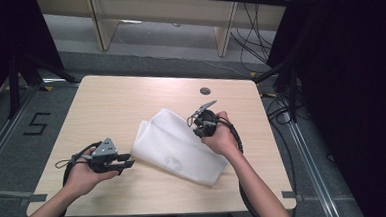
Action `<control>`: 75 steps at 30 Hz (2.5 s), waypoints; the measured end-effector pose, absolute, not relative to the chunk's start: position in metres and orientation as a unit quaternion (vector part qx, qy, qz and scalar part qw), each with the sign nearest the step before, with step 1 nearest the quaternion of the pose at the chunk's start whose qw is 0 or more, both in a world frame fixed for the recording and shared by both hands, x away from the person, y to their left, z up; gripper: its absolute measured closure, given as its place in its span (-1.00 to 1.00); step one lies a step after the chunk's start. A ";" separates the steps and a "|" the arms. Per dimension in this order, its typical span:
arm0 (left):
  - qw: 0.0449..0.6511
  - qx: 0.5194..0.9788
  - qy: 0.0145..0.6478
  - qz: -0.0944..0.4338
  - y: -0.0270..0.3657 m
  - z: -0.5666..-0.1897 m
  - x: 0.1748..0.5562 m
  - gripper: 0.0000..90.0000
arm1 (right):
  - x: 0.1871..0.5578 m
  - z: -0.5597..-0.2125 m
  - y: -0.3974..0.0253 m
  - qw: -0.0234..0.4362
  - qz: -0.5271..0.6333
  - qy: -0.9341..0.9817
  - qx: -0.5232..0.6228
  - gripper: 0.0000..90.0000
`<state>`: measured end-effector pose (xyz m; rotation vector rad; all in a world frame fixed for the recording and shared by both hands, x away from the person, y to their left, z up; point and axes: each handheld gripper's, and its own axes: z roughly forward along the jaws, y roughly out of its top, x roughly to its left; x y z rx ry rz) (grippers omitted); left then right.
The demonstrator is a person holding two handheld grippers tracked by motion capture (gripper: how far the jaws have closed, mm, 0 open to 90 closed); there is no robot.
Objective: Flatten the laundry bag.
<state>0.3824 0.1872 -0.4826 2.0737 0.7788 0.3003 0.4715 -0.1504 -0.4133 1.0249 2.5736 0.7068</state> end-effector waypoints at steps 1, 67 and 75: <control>0.434 0.835 0.312 0.131 0.189 -0.482 0.383 0.48 | 0.469 -0.411 -0.150 0.148 0.250 0.891 0.347 1.00; 0.337 0.901 0.256 0.095 0.164 -0.507 0.377 0.33 | 0.358 -0.464 -0.157 0.038 0.178 0.917 0.356 1.00; 0.333 0.899 0.267 0.096 0.161 -0.506 0.375 0.39 | 0.370 -0.479 -0.164 0.047 0.152 0.910 0.384 1.00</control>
